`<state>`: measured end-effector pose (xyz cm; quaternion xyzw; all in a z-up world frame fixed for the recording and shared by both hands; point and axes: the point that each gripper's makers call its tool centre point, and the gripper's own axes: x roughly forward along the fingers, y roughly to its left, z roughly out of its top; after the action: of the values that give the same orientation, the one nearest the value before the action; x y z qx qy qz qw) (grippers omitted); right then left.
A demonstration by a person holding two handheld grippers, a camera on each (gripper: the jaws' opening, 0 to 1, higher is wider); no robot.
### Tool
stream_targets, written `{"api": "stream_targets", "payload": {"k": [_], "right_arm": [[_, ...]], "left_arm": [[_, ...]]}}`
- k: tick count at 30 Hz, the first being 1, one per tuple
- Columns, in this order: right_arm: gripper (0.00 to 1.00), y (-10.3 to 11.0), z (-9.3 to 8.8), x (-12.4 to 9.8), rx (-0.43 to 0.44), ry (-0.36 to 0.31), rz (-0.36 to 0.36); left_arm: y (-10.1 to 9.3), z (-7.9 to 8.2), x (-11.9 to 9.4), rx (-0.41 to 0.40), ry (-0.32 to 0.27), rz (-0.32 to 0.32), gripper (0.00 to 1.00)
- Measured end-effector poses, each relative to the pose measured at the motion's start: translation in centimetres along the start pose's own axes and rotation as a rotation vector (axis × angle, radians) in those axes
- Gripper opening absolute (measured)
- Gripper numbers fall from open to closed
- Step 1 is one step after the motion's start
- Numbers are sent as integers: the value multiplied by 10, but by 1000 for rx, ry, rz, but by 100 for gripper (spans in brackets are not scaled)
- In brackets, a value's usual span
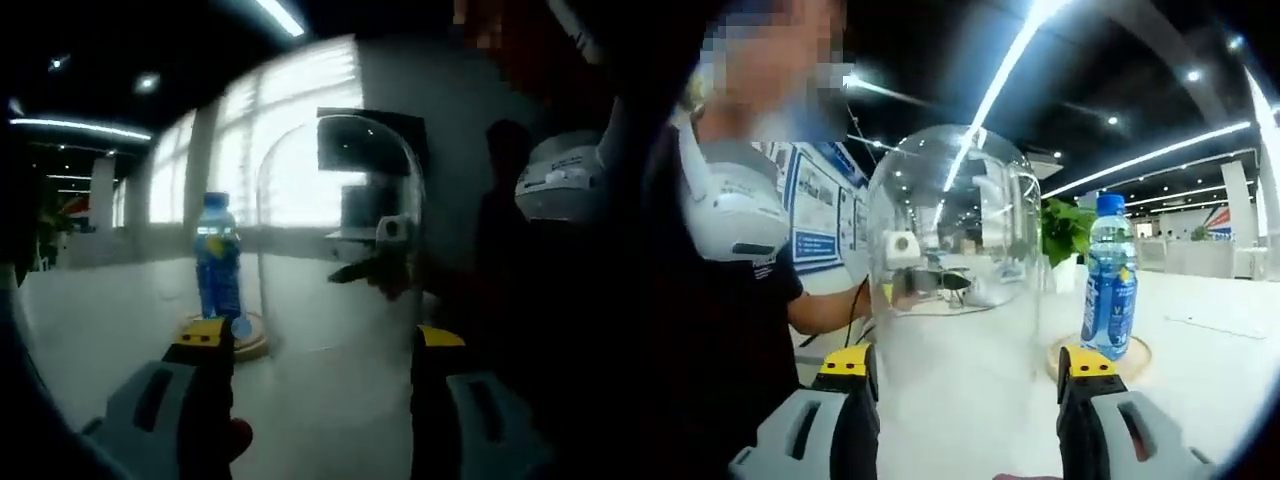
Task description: Open the cover put in the Mizone put the cover back on
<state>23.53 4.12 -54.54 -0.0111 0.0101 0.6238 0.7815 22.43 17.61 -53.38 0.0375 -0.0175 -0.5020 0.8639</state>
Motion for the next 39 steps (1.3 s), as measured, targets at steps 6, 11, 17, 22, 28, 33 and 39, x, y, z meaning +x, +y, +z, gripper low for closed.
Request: {"api": "stream_targets", "payload": {"k": [6, 11, 17, 22, 28, 33, 39], "right_arm": [[67, 6, 3, 13, 17, 1, 60], [71, 3, 0, 22, -3, 22, 69], [71, 5, -3, 28, 9, 36, 105], [74, 5, -2, 32, 9, 52, 132], [81, 3, -3, 41, 18, 46, 167], [84, 4, -3, 44, 21, 40, 183], [87, 5, -3, 46, 19, 38, 198]], "left_arm": [[-10, -3, 13, -63, -2, -62, 60], [-14, -5, 28, -96, -30, -97, 63], [-14, -8, 37, -95, -29, -108, 68], [-14, -7, 41, -79, -12, -125, 69], [-13, -8, 52, -87, -19, -167, 71], [-13, -8, 54, -83, -25, -193, 70], [-14, -8, 58, -106, -32, -224, 72]]}}
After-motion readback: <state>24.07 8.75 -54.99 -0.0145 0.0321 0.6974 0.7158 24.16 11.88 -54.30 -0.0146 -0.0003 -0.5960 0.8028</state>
